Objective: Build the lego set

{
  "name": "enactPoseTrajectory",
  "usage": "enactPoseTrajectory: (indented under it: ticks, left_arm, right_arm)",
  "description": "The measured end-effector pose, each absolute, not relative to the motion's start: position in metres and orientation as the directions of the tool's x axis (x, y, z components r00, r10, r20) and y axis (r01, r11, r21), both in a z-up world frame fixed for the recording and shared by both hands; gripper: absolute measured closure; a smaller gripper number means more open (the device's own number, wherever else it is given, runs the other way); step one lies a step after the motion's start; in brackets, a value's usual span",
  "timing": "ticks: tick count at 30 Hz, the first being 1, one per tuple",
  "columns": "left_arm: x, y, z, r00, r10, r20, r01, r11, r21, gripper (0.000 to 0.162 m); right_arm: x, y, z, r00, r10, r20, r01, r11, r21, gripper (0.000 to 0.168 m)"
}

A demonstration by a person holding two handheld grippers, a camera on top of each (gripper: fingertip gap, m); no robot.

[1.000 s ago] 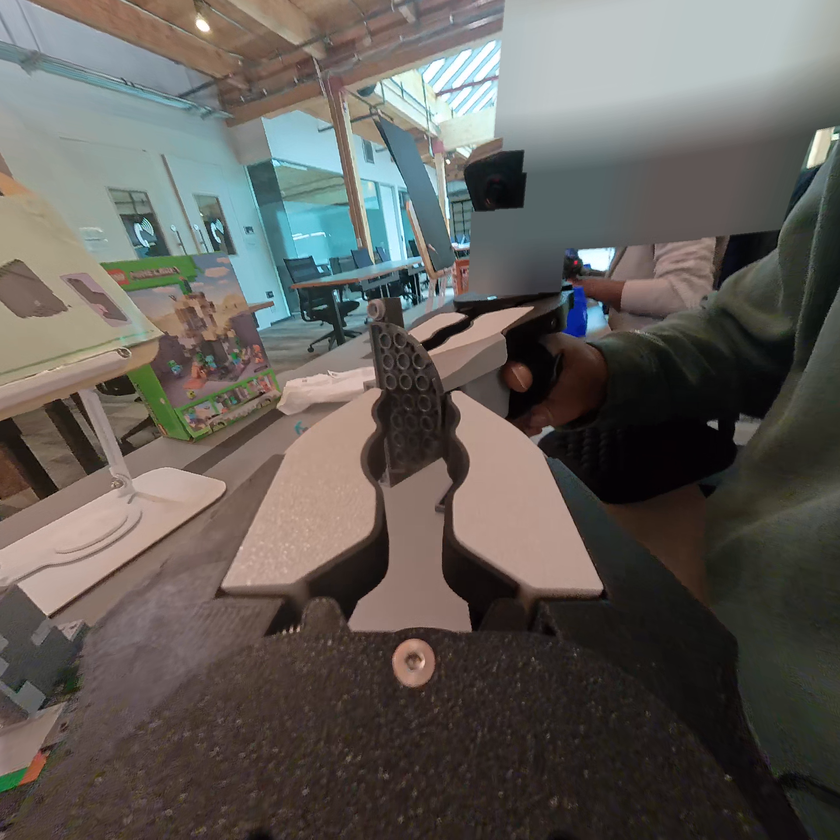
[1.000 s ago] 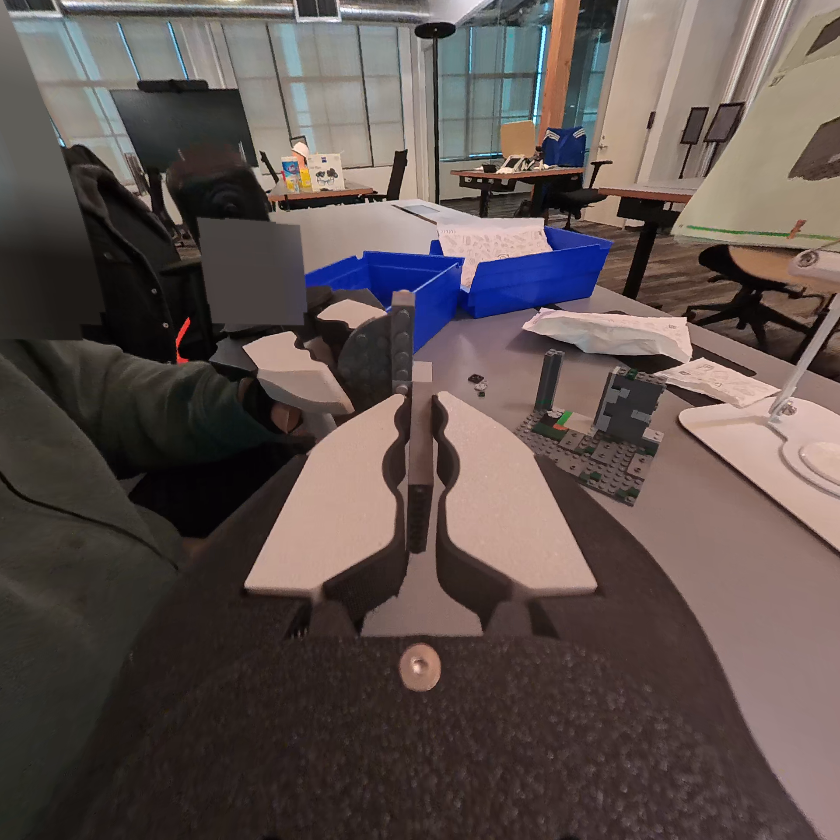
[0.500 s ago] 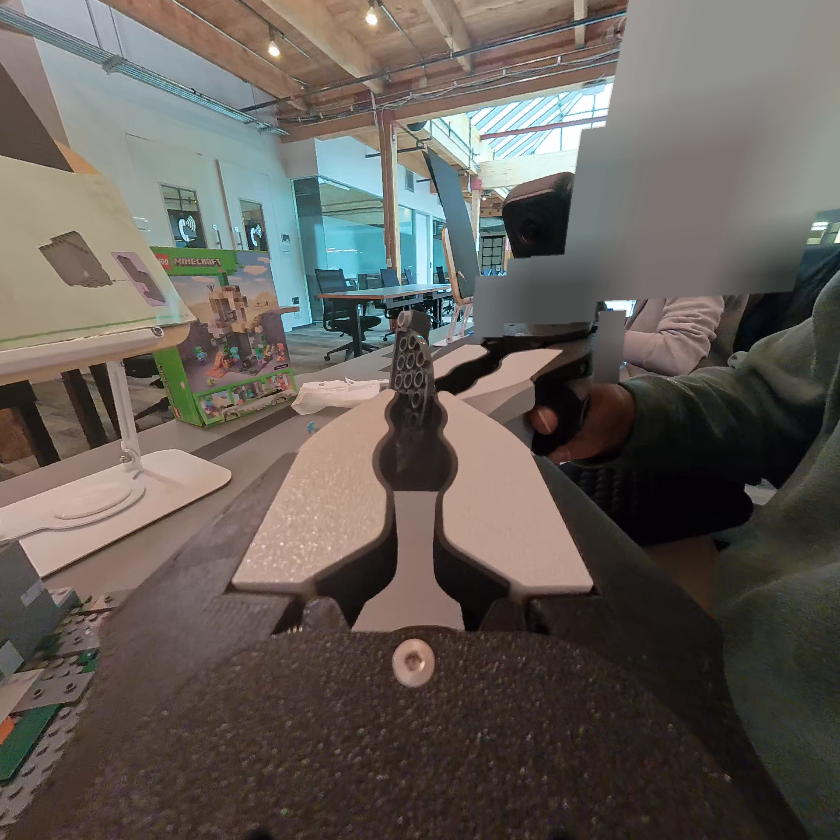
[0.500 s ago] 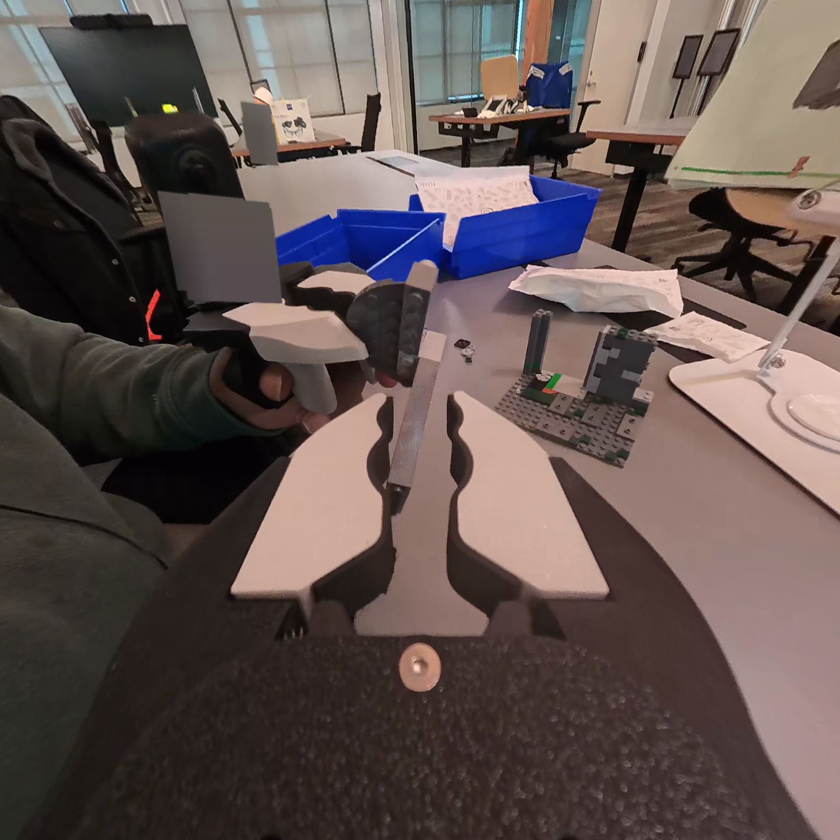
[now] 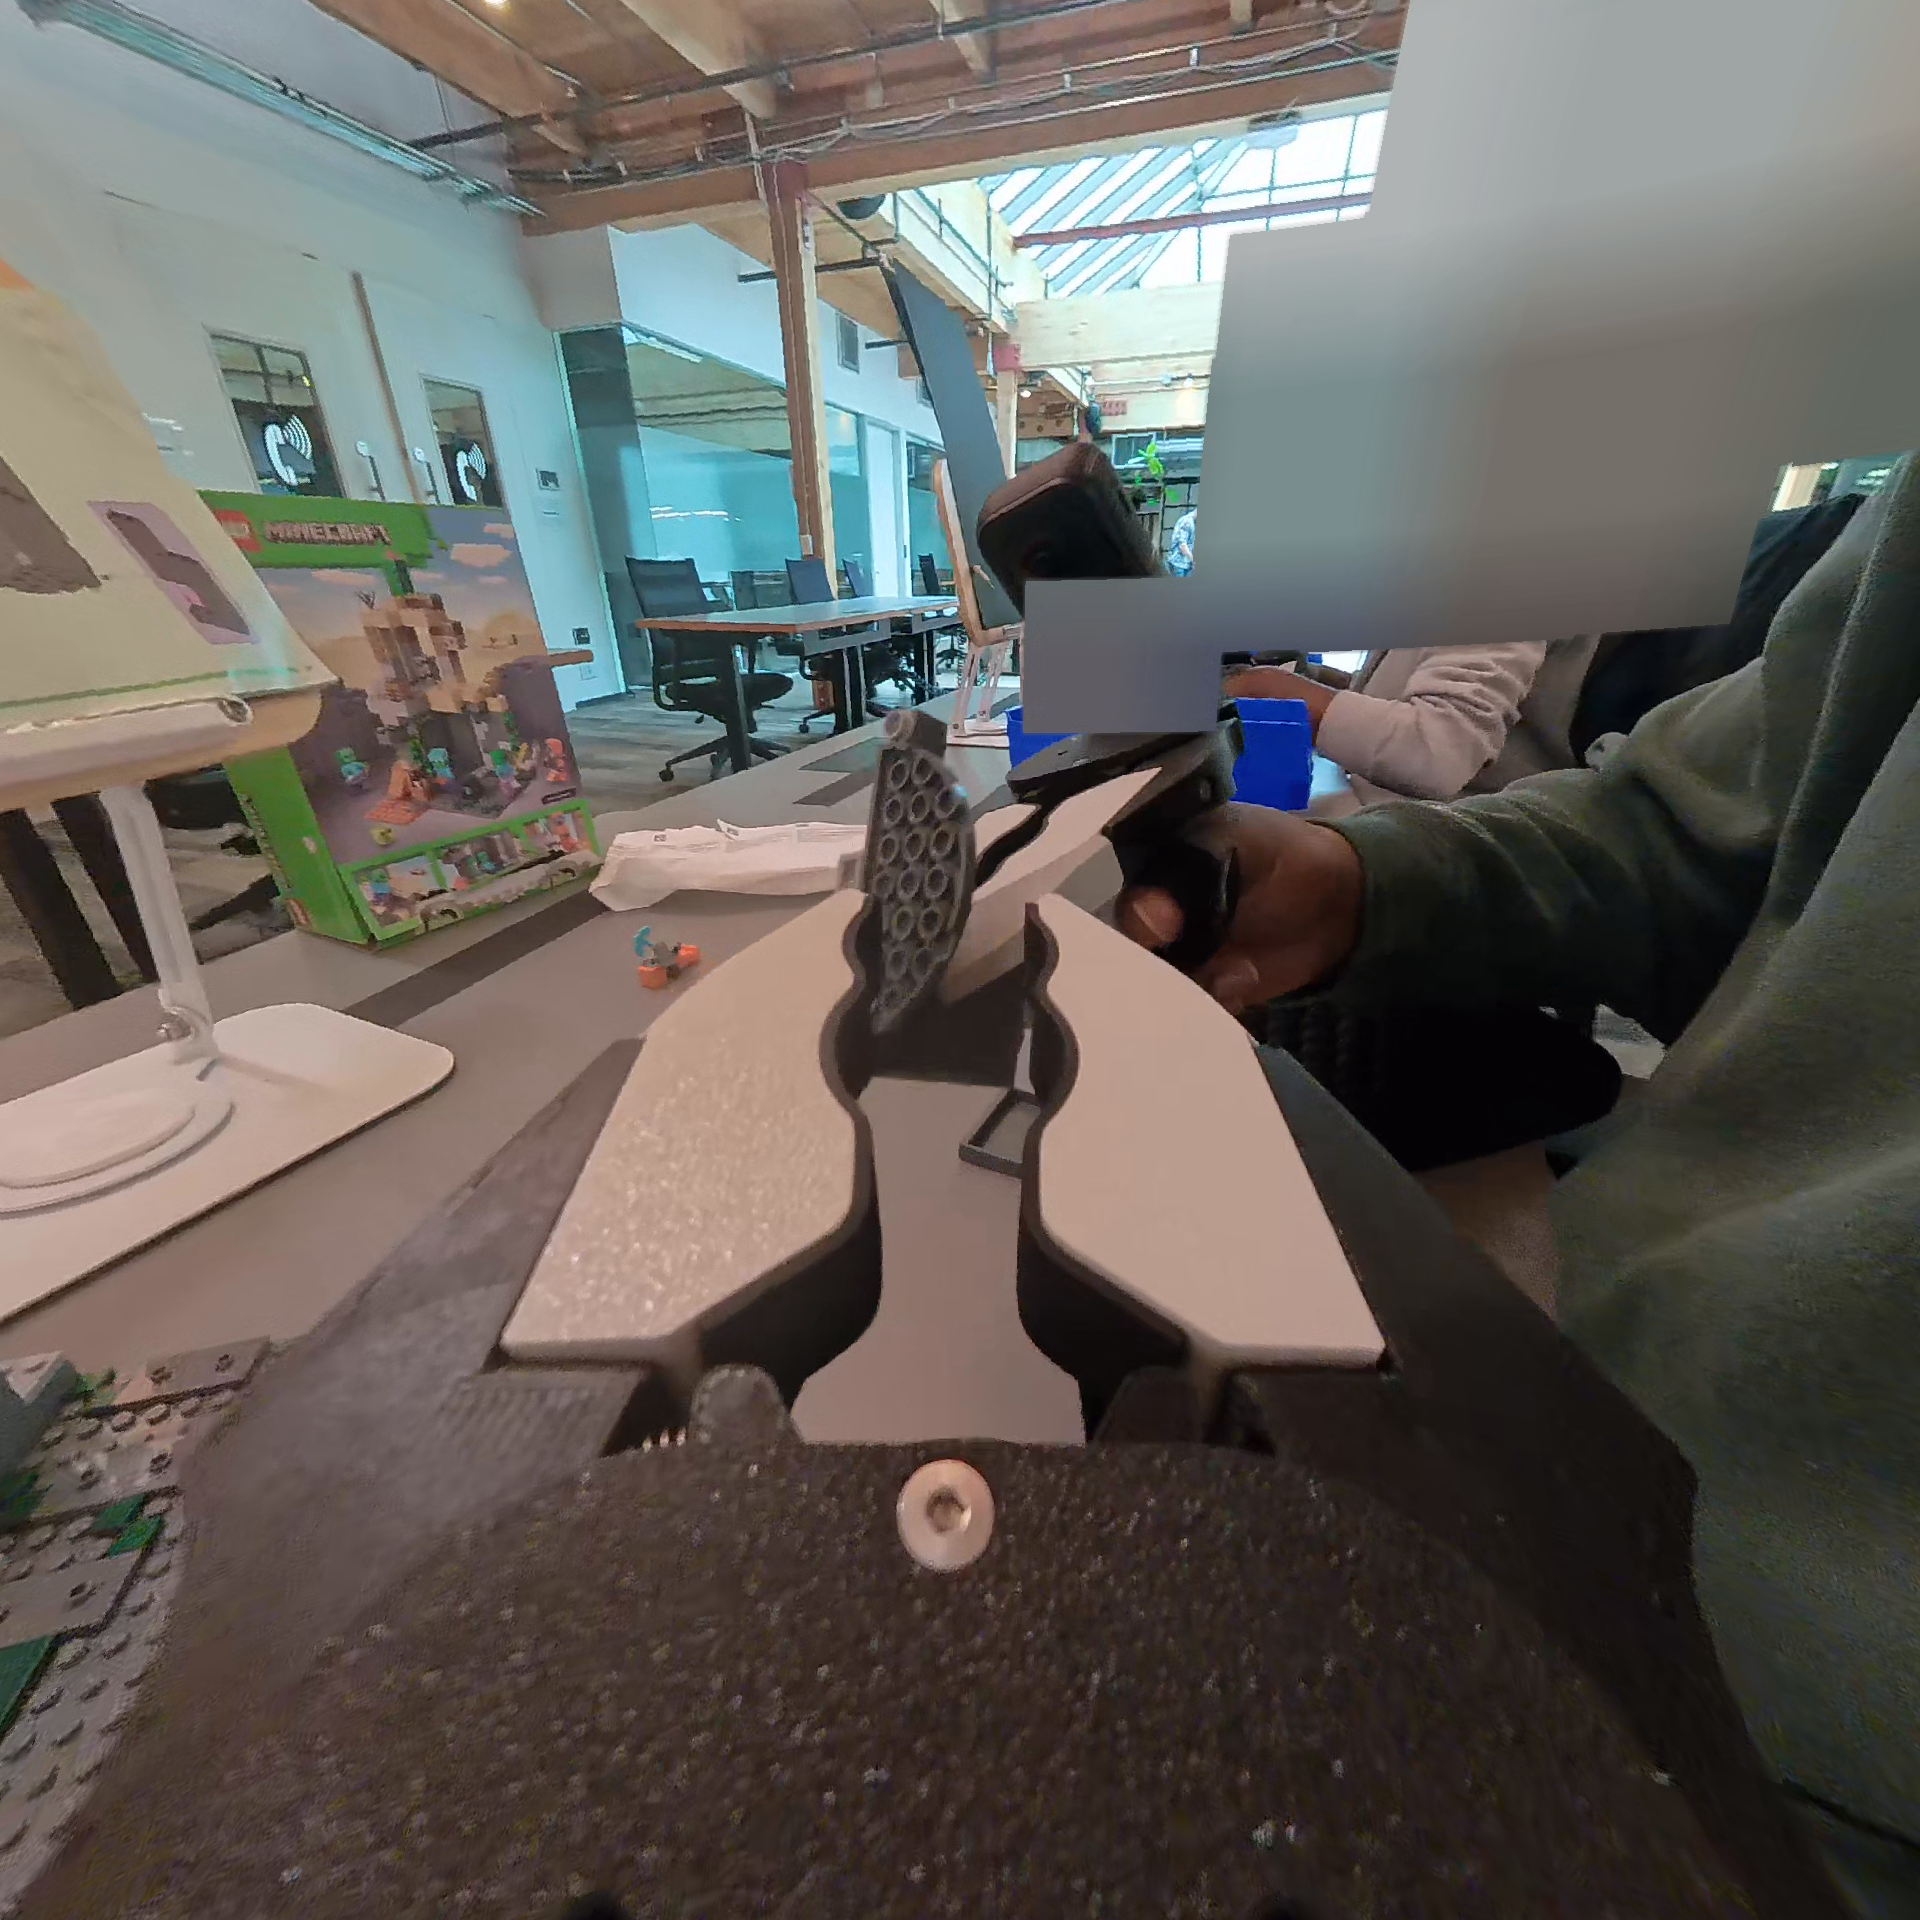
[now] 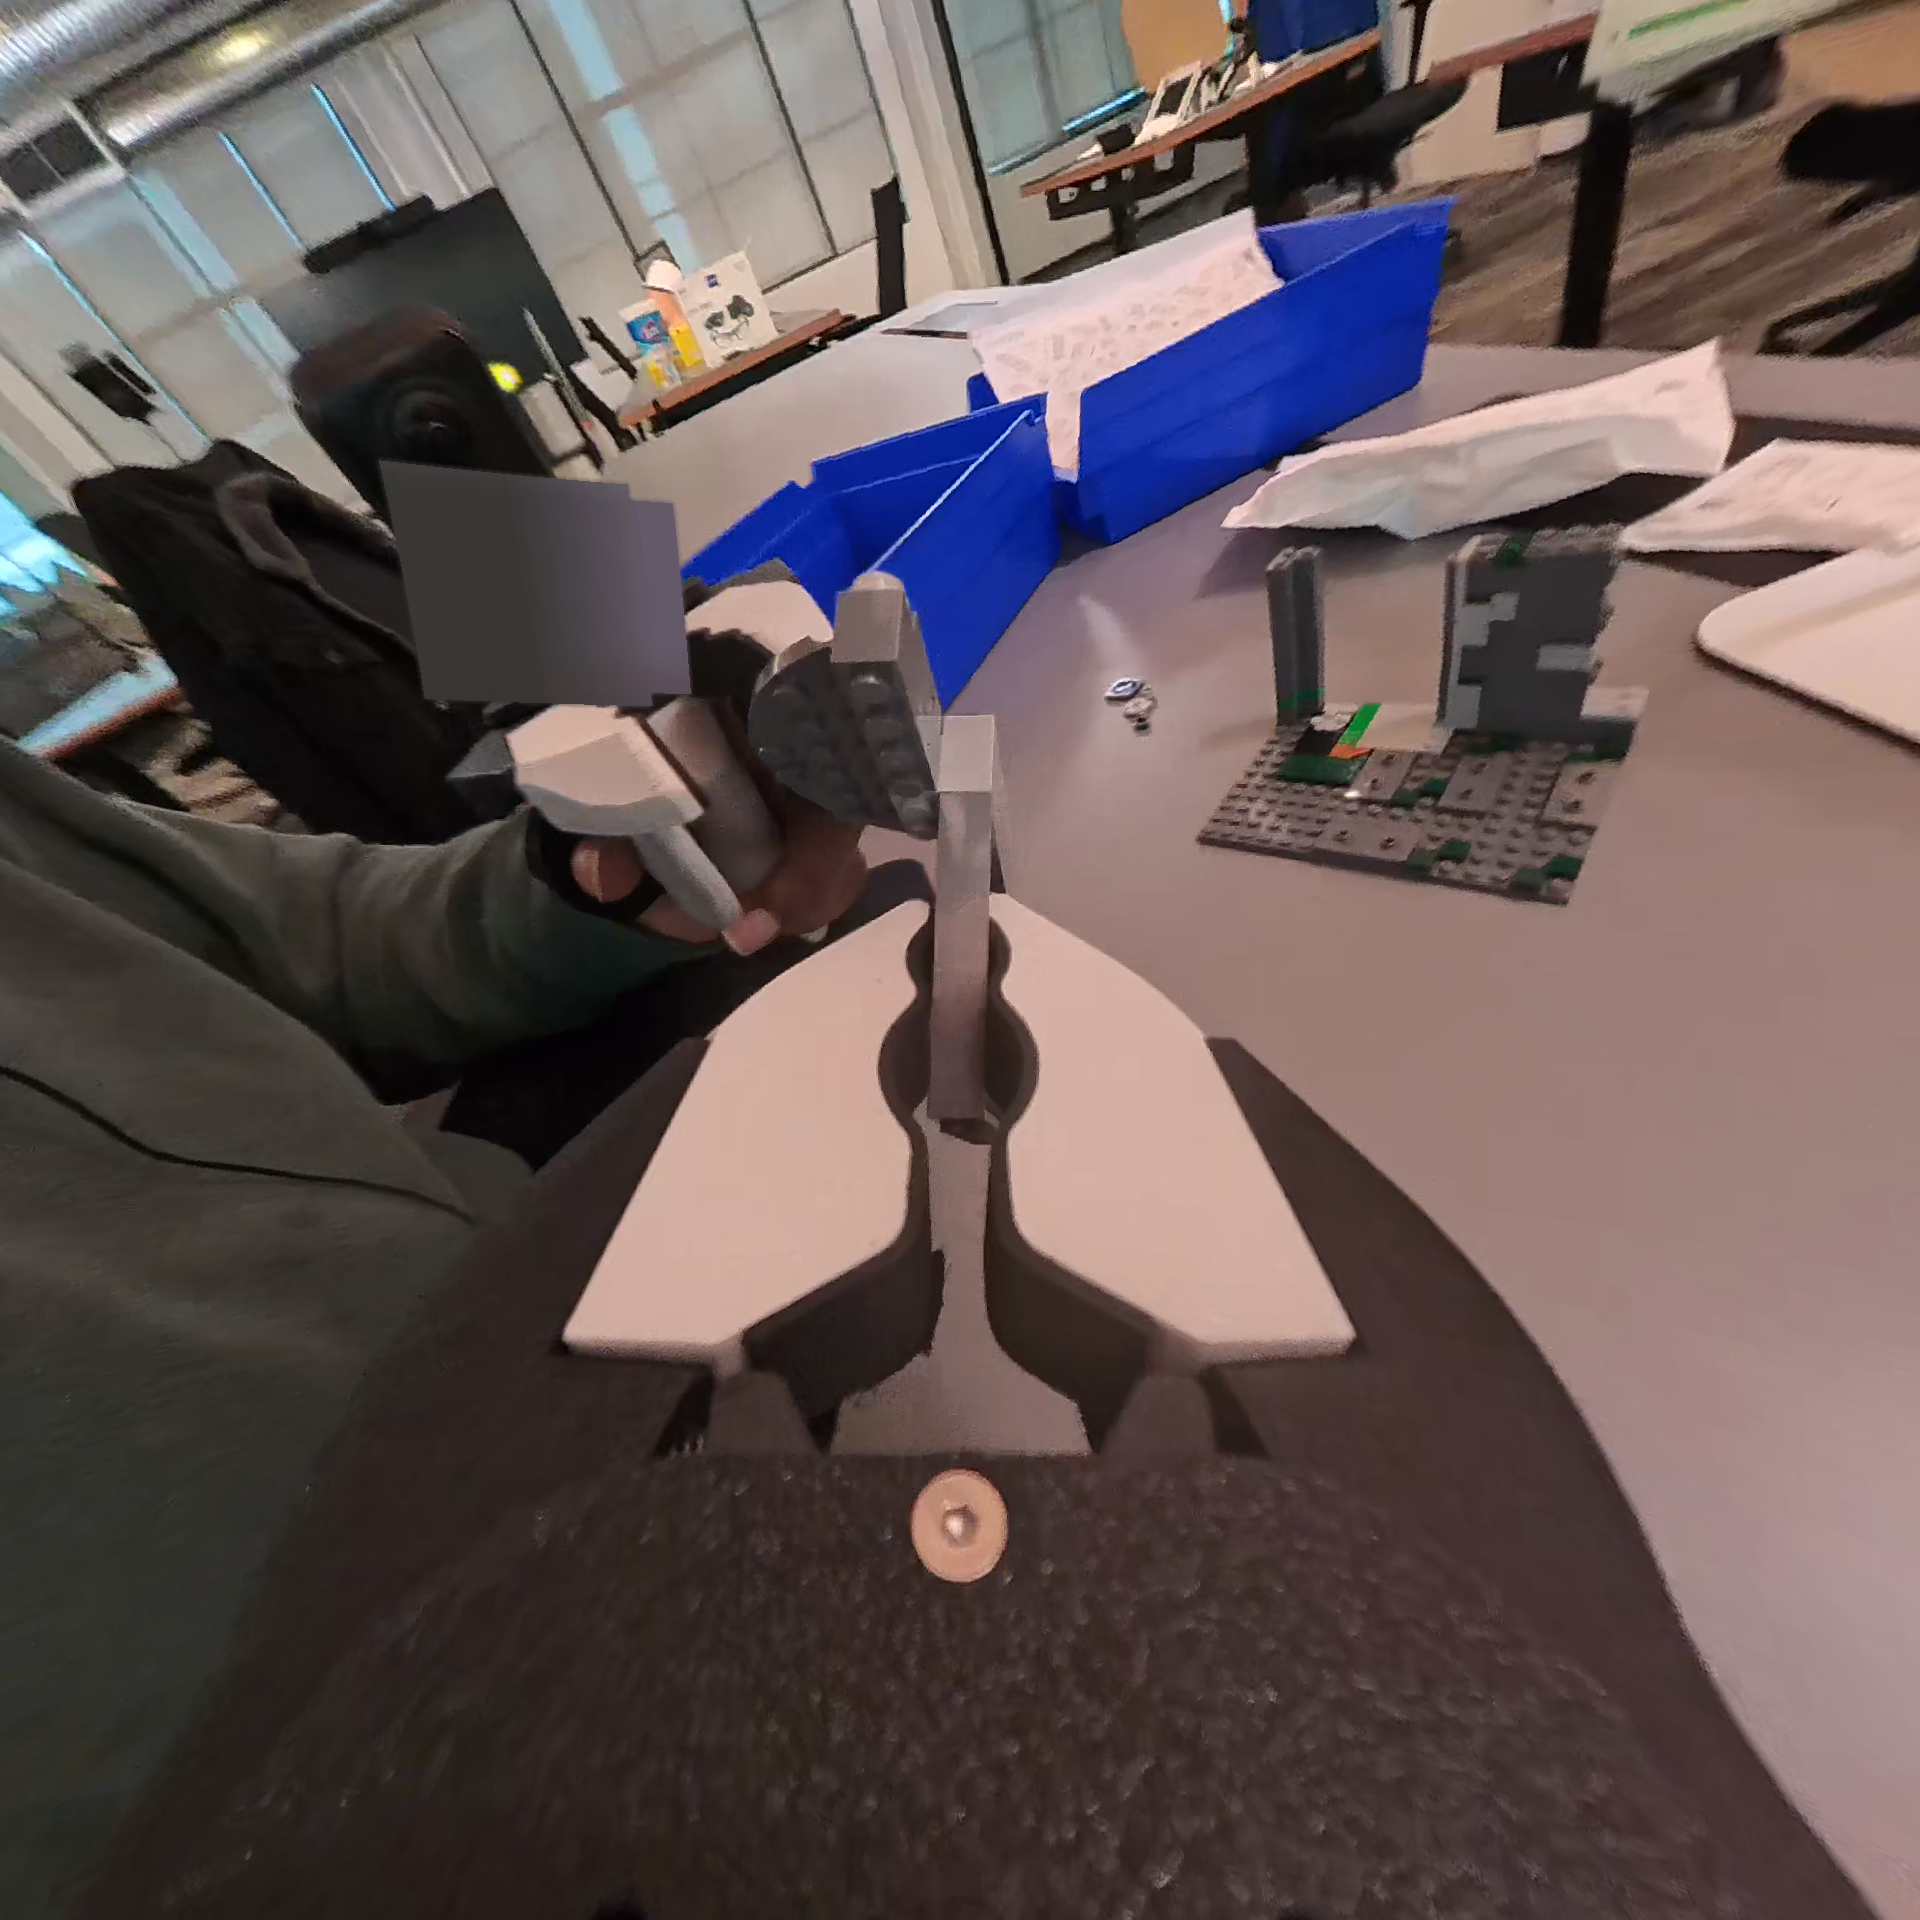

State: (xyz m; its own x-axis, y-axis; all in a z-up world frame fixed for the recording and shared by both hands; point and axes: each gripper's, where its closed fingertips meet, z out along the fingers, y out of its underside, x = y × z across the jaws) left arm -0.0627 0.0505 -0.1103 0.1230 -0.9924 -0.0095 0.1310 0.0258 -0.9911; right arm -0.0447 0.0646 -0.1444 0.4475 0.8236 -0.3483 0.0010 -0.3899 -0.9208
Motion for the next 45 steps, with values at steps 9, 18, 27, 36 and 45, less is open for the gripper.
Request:
enactPoseTrajectory:
  ticks: [9,18,27,36,45]
  left_arm:
    - [-0.051,0.055,-0.147,0.166,-0.96,-0.226,-0.095,0.213,-0.972,0.133]
    - [-0.052,0.054,-0.145,0.217,-0.863,-0.457,-0.137,0.436,-0.889,0.119]
    - [-0.044,0.046,-0.137,0.264,-0.807,-0.529,-0.119,0.517,-0.848,0.076]
    - [-0.048,0.048,-0.127,0.332,-0.767,-0.549,-0.115,0.545,-0.83,0.093]
    - [-0.053,0.043,-0.127,0.276,-0.804,-0.527,-0.12,0.515,-0.848,0.094]
  right_arm:
    - [-0.042,0.056,-0.141,0.297,0.813,-0.502,-0.089,-0.499,-0.862,0.164]
    - [-0.046,0.051,-0.125,0.087,0.717,-0.692,-0.229,-0.661,-0.714,0.164]
    - [-0.049,0.057,-0.114,-0.08,0.587,-0.806,-0.383,-0.764,-0.519,0.164]
    - [-0.059,0.054,-0.115,-0.102,0.565,-0.819,-0.393,-0.779,-0.489,0.164]
    - [-0.065,0.048,-0.116,-0.095,0.579,-0.81,-0.372,-0.775,-0.511,0.164]
